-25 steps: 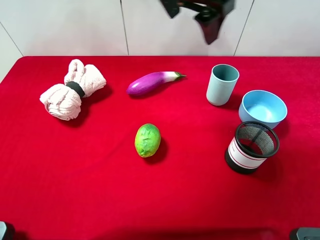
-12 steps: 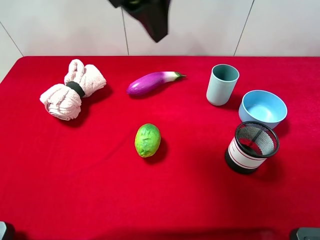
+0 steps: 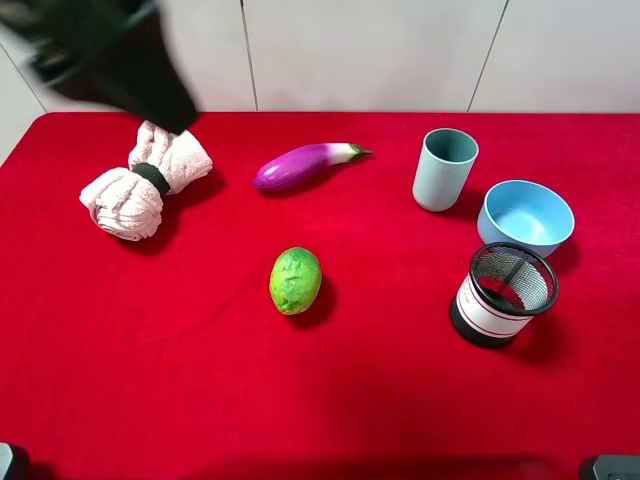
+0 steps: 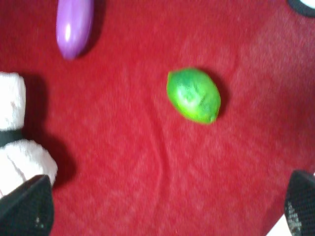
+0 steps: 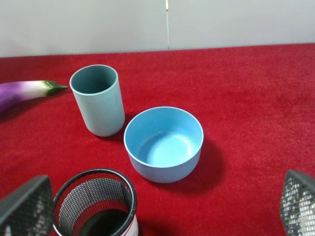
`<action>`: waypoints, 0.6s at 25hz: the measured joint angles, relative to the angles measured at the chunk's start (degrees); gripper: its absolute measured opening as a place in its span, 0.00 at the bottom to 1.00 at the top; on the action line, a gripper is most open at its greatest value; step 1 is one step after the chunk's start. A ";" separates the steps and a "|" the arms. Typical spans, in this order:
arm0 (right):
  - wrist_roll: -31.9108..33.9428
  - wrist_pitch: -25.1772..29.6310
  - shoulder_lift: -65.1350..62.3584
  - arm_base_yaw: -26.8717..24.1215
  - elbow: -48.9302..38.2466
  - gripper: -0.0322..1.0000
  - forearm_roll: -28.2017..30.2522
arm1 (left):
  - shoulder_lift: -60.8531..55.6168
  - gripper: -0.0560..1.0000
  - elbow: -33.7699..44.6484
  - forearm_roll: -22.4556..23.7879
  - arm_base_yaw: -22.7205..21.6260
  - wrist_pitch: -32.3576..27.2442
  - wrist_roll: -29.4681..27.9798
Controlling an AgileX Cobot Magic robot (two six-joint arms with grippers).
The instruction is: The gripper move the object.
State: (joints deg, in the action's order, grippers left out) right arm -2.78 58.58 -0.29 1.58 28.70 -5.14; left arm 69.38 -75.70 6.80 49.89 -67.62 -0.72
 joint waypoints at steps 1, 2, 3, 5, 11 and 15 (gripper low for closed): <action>0.00 0.00 0.00 0.00 0.00 0.70 0.00 | -2.21 0.93 1.72 0.08 0.00 0.00 -0.05; 0.00 0.00 0.00 0.00 0.00 0.70 0.00 | -4.02 0.93 3.33 0.16 0.00 0.00 -0.05; 0.00 0.00 0.00 0.00 0.00 0.70 0.00 | -6.29 0.93 4.62 0.32 0.00 0.00 -0.05; 0.00 0.00 0.00 0.00 0.00 0.70 0.00 | -10.90 0.93 7.55 0.60 0.00 -0.04 -0.05; 0.00 0.00 0.00 0.00 0.00 0.70 0.00 | -22.99 0.93 15.61 0.94 0.00 -0.04 -0.88; 0.00 0.00 0.00 0.00 0.00 0.70 0.00 | -30.61 0.93 20.69 1.72 -1.29 -0.04 -3.93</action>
State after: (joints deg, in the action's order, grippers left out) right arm -2.78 58.58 -0.29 1.58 28.70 -5.14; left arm 38.77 -55.01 8.52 48.59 -67.66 -4.64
